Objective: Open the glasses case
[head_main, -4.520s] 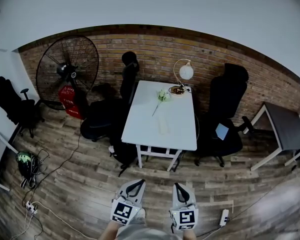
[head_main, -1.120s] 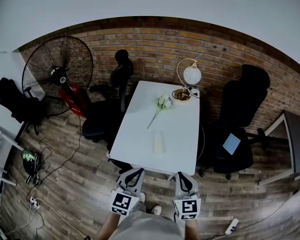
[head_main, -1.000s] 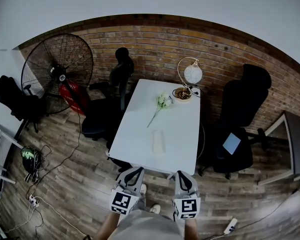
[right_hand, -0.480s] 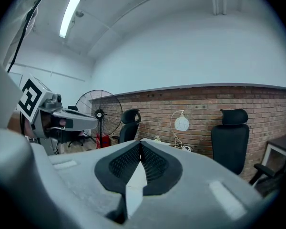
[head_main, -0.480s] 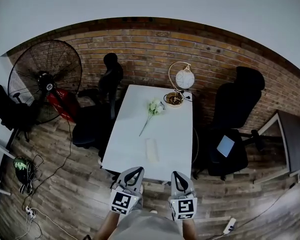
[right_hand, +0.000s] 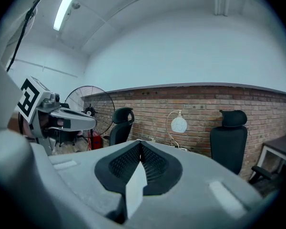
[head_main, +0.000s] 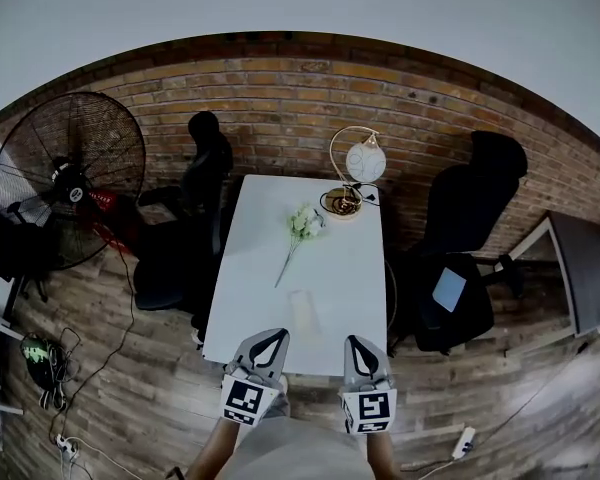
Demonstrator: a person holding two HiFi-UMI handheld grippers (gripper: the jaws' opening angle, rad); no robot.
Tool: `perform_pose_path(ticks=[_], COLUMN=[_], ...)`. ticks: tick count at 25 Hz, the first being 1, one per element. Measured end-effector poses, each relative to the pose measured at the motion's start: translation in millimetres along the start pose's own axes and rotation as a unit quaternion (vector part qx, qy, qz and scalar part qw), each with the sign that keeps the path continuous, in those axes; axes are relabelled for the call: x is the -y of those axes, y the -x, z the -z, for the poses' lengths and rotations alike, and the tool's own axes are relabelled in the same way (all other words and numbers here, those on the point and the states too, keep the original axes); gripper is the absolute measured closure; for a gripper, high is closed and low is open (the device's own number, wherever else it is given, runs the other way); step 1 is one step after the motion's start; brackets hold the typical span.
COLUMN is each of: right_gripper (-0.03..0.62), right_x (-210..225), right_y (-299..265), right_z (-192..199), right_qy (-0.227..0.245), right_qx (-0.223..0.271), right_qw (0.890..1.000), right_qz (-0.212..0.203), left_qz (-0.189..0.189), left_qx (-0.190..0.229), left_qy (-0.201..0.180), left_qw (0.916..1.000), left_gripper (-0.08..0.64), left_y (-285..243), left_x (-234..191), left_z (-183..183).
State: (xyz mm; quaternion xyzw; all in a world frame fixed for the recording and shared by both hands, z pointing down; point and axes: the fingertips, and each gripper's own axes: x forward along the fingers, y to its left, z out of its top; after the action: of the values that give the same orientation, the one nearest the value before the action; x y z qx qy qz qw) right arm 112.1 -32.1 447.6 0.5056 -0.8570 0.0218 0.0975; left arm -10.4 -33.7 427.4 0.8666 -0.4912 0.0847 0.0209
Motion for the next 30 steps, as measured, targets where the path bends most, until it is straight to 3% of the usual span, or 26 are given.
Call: perform_pose_path(ticks=[9,12,30], right_gripper=[0.586,0.586,0.586], right_x=[-2,-5,-15], right_y=[-42,-54,-130], right_z=[-11,-13,2], right_qy=[-0.002,-0.004,-0.008], right_qx=[-0.013,-0.048,-0.074], right_qw=[1.000,0.998,0.995], right_qz=[0.024,0.031,0.071], left_qz=[0.028,0.037,0.079], left_qx=[-0.001,0.000,-0.010], left_qy=[0.010,0.011,0.026], left_qw=[0.9996,0.9992,0.9965], left_gripper=[0.555,0.555,0.555], left_y=[-29,-35,-80], left_x=[-40,-53,-121], left_z=[2,4,31])
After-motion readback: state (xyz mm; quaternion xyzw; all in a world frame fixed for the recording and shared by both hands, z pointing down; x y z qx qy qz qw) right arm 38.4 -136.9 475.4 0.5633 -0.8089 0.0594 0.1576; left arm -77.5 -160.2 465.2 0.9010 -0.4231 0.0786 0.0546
